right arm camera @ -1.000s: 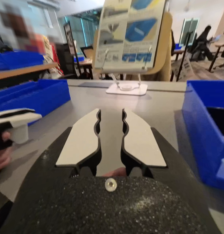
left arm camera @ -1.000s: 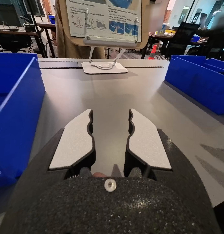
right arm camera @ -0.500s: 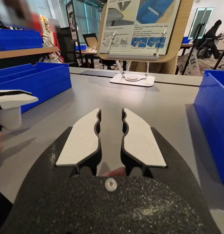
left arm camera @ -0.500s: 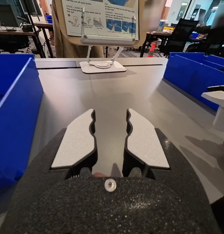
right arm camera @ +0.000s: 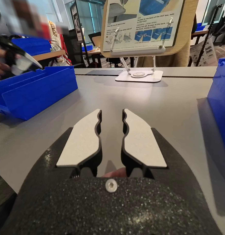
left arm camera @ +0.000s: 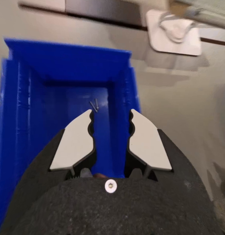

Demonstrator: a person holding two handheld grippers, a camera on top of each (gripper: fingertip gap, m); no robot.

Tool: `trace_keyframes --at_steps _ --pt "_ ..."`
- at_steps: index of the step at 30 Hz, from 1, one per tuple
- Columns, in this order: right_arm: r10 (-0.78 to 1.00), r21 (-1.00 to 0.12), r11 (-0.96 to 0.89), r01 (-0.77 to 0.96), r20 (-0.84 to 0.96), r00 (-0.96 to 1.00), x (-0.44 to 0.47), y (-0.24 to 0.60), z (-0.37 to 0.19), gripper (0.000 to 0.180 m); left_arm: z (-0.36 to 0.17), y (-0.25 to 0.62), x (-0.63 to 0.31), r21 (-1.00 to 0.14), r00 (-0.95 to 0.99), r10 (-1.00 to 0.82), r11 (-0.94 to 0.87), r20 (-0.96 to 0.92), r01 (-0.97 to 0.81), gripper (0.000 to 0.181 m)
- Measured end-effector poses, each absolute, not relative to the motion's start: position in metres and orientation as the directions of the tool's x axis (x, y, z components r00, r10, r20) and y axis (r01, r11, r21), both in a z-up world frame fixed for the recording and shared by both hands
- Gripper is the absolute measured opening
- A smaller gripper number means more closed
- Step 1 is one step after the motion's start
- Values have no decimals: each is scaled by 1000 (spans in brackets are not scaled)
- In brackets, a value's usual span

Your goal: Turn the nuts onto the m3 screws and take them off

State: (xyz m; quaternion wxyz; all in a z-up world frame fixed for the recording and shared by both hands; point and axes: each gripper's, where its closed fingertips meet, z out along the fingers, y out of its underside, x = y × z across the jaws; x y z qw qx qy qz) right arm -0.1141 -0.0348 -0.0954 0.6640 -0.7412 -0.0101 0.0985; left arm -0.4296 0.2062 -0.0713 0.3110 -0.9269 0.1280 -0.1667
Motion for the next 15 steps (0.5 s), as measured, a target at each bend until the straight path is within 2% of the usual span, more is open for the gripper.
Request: trace_keyframes --at_steps 2,6,11,15 --pt "152 -986 -116 -119 -136 979 -114 -35 -95 30 -102 227 -434 -525 927 -255 -848 275 -78 53" --pt "165 -984 -120 -132 -151 975 -115 -36 -95 29 -144 244 -435 -388 956 -151 -921 252 -43 48" --pt "176 -979 -115 -166 -185 967 -113 -37 -94 28 -159 254 -445 -305 989 -110 -949 102 -74 43" --pt "184 -976 -116 -182 -201 962 -113 -39 -94 28 -169 252 -438 -219 987 -73 -975 140 -41 44"
